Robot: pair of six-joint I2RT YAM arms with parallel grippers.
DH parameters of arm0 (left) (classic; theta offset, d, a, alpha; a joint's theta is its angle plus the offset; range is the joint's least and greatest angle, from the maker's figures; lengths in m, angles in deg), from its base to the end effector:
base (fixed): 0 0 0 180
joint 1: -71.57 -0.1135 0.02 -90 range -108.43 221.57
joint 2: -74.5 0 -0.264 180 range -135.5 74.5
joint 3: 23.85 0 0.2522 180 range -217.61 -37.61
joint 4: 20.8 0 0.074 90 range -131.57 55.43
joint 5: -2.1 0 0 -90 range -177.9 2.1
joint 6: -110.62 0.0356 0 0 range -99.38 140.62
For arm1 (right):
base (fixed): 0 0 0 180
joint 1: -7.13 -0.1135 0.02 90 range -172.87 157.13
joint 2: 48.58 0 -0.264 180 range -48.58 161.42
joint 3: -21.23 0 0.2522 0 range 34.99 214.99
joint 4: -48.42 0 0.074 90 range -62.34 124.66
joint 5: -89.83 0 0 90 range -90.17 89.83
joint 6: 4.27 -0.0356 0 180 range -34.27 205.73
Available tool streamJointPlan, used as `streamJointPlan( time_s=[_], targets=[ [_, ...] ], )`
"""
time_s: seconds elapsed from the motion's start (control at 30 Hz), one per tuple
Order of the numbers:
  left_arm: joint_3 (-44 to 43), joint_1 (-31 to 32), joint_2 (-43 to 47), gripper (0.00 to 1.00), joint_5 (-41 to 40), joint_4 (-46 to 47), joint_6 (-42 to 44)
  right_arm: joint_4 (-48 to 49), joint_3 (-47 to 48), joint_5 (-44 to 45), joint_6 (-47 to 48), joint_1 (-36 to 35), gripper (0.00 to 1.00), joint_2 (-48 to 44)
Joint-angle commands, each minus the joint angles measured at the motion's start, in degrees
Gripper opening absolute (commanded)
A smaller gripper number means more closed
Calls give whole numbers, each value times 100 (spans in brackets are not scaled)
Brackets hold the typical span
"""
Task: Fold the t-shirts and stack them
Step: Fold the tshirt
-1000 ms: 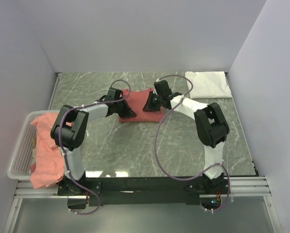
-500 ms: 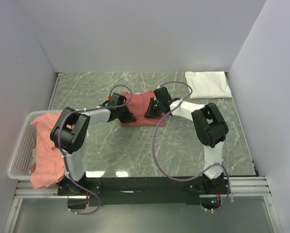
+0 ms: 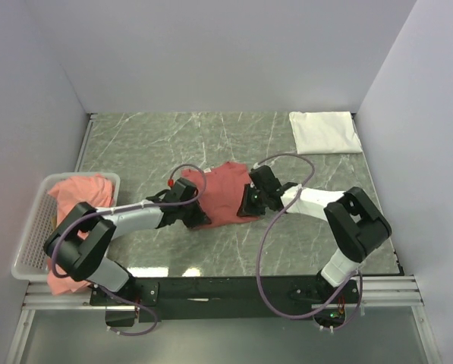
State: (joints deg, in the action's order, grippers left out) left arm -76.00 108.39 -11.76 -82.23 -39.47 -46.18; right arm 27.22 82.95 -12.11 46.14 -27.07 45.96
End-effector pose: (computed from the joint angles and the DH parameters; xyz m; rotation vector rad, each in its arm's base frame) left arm 0.2203 -0.1693 0.1484 -0.6558 2.6236 -0.7984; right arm 0.2579 0.1841 0.1519 0.0349 2.6652 0.7421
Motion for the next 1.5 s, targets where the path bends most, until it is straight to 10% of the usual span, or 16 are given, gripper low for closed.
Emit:
streamJointPlan(
  time_s=[0.0, 0.23, 0.8, 1.47],
  targets=[
    [17, 18, 573, 1, -215, -369, -26, 24, -34, 34, -5, -52, 23, -488],
    [-775, -543, 857, 4, -471, -951, 475, -583, 933, 245, 241, 18, 28, -948],
    [-2094, -1809, -1428, 1, 188, -248, 643, -310, 3464, -844, 523, 712, 24, 2268],
    [-2005, -2601, -1992, 2, 944, 113, 651, -144, 3395, -2066, 171, 1969, 29, 2868]
  ],
)
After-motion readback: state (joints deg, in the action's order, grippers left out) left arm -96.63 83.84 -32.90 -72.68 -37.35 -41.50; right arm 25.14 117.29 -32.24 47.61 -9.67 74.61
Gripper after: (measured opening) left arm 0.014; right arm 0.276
